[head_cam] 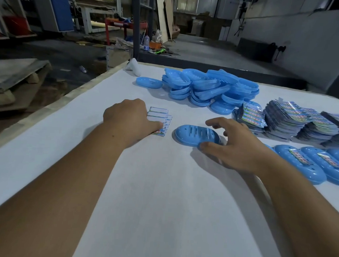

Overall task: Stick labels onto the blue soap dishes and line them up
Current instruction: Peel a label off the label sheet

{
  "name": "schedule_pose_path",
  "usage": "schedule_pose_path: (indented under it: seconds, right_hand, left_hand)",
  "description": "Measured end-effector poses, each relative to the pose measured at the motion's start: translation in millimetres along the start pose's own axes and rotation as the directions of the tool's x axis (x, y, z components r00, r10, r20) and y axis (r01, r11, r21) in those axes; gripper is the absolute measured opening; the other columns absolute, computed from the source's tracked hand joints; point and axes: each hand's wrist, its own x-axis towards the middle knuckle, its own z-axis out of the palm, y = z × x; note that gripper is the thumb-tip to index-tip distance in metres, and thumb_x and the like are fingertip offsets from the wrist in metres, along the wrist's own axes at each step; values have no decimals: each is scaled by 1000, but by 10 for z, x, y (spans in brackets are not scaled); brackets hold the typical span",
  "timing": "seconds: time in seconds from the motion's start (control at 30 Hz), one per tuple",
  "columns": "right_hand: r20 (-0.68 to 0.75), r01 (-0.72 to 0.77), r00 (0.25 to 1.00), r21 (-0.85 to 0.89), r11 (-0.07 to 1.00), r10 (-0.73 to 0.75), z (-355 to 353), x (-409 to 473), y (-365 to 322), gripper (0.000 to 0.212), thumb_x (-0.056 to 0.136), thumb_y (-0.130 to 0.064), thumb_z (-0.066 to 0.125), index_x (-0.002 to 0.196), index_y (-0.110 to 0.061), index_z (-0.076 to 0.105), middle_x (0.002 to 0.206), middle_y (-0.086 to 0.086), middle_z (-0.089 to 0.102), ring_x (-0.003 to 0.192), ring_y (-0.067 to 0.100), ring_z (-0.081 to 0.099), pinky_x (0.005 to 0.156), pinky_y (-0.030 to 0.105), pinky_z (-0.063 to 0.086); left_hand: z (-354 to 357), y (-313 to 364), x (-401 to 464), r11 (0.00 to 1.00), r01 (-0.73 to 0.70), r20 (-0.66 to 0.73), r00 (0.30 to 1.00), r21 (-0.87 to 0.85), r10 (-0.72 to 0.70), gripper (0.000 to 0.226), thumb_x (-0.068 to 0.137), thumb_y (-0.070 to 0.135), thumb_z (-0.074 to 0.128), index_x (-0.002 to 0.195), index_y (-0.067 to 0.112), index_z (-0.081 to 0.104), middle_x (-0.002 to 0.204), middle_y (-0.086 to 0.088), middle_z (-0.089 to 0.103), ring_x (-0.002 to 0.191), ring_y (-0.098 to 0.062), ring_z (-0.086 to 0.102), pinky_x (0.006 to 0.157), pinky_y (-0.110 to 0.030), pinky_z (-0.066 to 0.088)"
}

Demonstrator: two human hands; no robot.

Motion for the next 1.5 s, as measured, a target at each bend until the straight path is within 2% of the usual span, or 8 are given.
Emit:
schedule_pose_path:
  seconds: [0.23, 0.43, 0.53, 0.7, 0.87, 1.07, 1.4, 1.5]
  right_hand:
    - [0, 3, 1000, -3, 1000, -3, 0, -7, -23, 69, 80, -59, 72, 142, -39, 49, 131, -12, 53, 122, 21, 45, 97, 40, 43]
    - [-18, 10, 1000, 27, 1000, -9, 10, -1, -24, 66, 80, -58, 70, 141, -40, 50, 129, -14, 53, 123, 21, 48, 102, 44, 45]
    - [-70, 28, 997, 63, 998, -23, 18, 8, -3, 59, 82, -57, 69, 136, -41, 53, 126, -16, 55, 121, 18, 50, 102, 43, 46]
    - [-199, 91, 979, 205, 974, -50, 37, 22, -42, 37, 86, -47, 72, 121, -43, 61, 112, -23, 63, 97, 0, 57, 76, 21, 44]
    - [-230, 146, 973, 588, 796, -8, 52, 16, -271, 17, 88, -26, 79, 98, -25, 65, 80, -17, 72, 65, 1, 62, 61, 15, 48]
    - [-204, 88, 972, 776, 624, 116, -3, 10, -331, 38, 87, 3, 75, 79, -18, 45, 67, -3, 63, 66, 19, 59, 61, 25, 49]
    - [-213, 27, 955, 754, 657, 205, -30, 47, -251, 33, 88, -4, 76, 77, -18, 48, 67, 2, 70, 60, 10, 66, 57, 20, 53]
    - [-210, 15, 954, 744, 668, 213, -13, 59, -241, 32, 87, -6, 77, 78, -19, 49, 71, 9, 67, 60, 13, 64, 57, 23, 52]
  left_hand:
    - [50, -14, 42, 957, 78, 80, 995, -280, -58, 66, 71, 58, 83, 122, 28, 55, 108, 5, 62, 95, -17, 57, 72, -32, 47]
    - [129, -26, 133, 685, 193, 175, 980, -703, -97, 49, 69, 12, 87, 112, 19, 65, 108, -10, 69, 97, -30, 71, 85, -45, 59]
    - [125, -3, 181, 594, 233, 197, 972, -770, -125, 38, 73, 10, 83, 106, 20, 68, 104, -11, 72, 90, -28, 74, 81, -44, 61]
    - [29, 115, 158, 377, 233, 214, 972, -897, -93, 31, 78, 26, 86, 106, 28, 72, 94, 1, 75, 81, -17, 75, 66, -37, 62]
    - [-10, 375, -49, 211, 114, 134, 987, -971, 83, 15, 85, 39, 78, 95, 28, 77, 86, 9, 78, 76, -3, 73, 69, -25, 50]
    - [29, 502, -158, 232, 72, 112, 980, -970, 164, 14, 87, 36, 75, 98, 28, 76, 89, 9, 78, 78, -5, 67, 73, -31, 44]
    - [10, 517, -161, 413, -4, 59, 988, -911, 140, 26, 84, 25, 78, 96, 30, 56, 75, 11, 75, 66, 7, 65, 48, -11, 44]
    - [-2, 518, -190, 411, -23, 51, 985, -911, 167, 26, 86, 21, 76, 98, 29, 54, 73, 10, 75, 75, -3, 68, 48, -12, 45]
